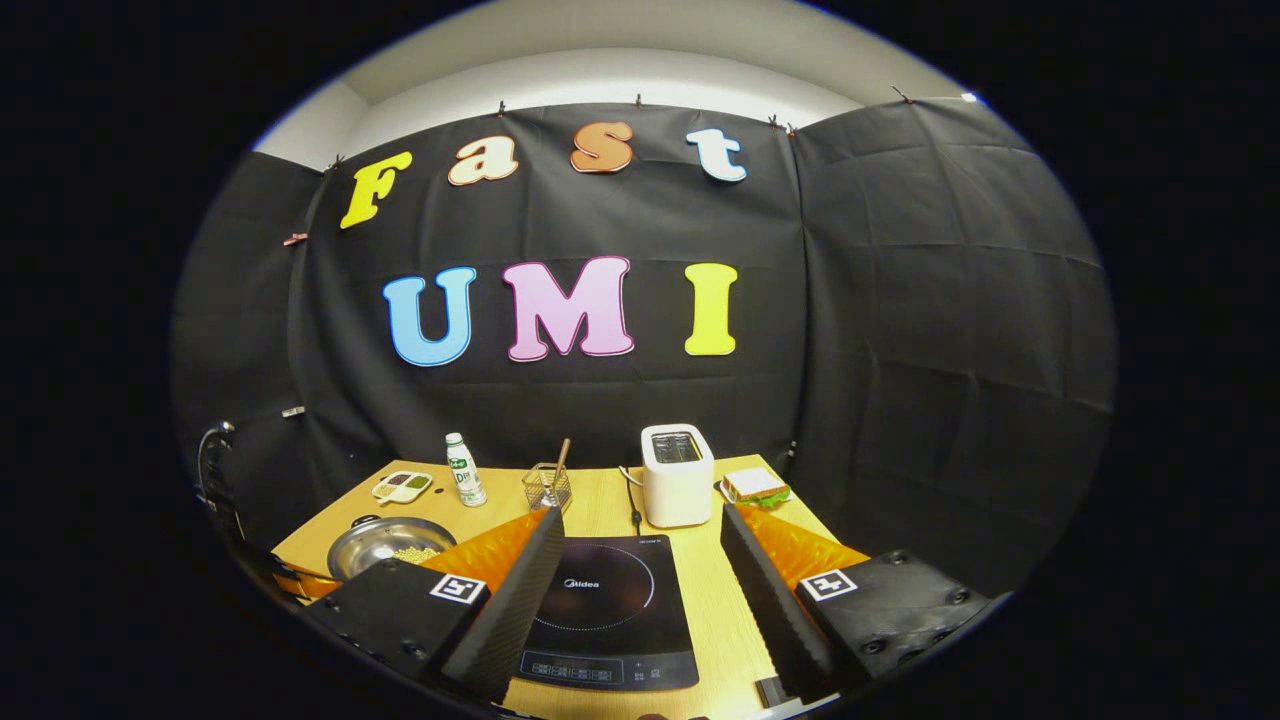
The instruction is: First push the handle of the pot to place it horizontally, then grasp the pot with both hands and set it on the induction cooktop.
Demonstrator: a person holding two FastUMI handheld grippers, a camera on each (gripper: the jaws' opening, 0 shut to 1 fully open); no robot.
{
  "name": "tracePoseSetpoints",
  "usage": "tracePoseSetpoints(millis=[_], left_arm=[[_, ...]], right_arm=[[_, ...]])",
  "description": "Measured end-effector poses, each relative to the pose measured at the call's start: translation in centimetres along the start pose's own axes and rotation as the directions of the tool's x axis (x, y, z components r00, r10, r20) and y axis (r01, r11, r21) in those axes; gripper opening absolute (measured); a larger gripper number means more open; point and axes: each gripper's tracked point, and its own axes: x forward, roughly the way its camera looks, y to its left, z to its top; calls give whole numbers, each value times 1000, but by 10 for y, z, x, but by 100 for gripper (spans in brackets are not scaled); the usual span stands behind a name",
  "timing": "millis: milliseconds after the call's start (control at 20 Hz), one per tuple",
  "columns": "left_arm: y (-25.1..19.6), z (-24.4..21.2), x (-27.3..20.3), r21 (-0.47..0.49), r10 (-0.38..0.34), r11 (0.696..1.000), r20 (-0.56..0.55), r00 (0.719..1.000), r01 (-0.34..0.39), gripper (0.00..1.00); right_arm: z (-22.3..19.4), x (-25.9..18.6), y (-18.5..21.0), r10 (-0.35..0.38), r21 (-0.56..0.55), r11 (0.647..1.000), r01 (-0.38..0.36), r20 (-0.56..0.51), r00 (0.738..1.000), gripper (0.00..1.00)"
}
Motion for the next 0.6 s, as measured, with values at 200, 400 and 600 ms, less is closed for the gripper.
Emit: tracePoseSetpoints(millis=[200,400,600], left_arm=[[-3,-18,18,6,18,1000,-79,997,-17,7],[-5,-38,40,88,28,996,-164,986,-14,5],[-6,-53,64,131,41,991,-236,971,-10,6]], right_arm=[[-4,23,-5,31,-7,999,-31,-9,999,98],[-13,37,-6,71,18,997,-71,-30,997,99],[-15,47,-10,87,28,996,-86,-40,995,99]])
